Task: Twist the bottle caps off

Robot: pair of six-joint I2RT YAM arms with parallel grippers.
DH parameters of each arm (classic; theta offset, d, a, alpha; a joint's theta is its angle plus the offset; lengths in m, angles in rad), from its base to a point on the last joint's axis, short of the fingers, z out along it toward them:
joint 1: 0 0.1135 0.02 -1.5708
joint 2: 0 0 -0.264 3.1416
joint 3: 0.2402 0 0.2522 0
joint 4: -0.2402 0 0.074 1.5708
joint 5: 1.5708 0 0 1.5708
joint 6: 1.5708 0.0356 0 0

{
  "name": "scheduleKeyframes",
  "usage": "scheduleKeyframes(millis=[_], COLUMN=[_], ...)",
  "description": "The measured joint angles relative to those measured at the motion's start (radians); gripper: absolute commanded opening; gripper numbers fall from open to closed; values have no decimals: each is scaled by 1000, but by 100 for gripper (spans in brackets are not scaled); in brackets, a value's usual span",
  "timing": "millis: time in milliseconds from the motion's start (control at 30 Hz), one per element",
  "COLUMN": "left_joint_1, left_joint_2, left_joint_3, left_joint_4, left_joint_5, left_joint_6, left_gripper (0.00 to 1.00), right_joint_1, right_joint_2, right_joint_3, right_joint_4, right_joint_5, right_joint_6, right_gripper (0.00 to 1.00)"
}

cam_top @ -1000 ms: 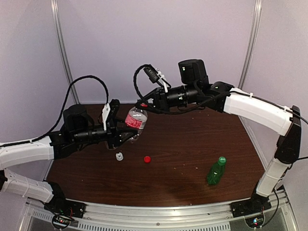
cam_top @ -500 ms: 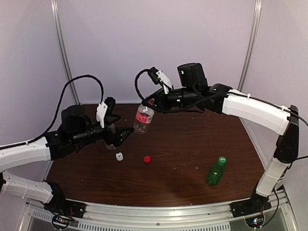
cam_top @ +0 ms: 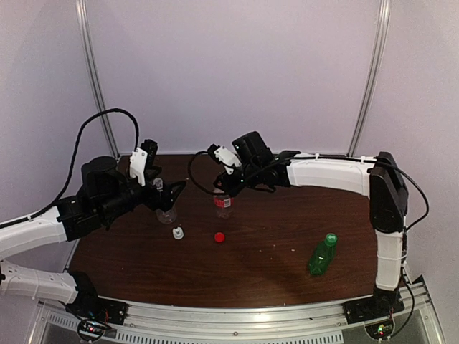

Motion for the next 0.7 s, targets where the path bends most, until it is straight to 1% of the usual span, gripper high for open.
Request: scheduleKeyframes(millis=[133, 300, 533, 633, 700], left_joint_1=[0, 0, 0, 0, 0], left_joint_2=[-10, -14, -14, -14, -14], left_joint_3=[0, 0, 0, 0, 0], left_joint_4=[-10, -14, -16, -18, -19], left_joint_5=[-19, -35, -50, -53, -53], left_joint_6=[-3, -4, -3, -4, -4], left_gripper=[98, 98, 98, 98, 98], right_joint_1=[0, 0, 0, 1, 2], right_joint_2=[21, 22, 22, 22, 22], right_joint_3=[0, -11, -69, -84, -88], right_joint_4=[20, 64, 101, 117, 126], right_joint_5=[5, 5, 5, 4, 4], right_joint_6=[1, 5, 12, 12, 12], right_gripper=[2, 8, 12, 16, 20])
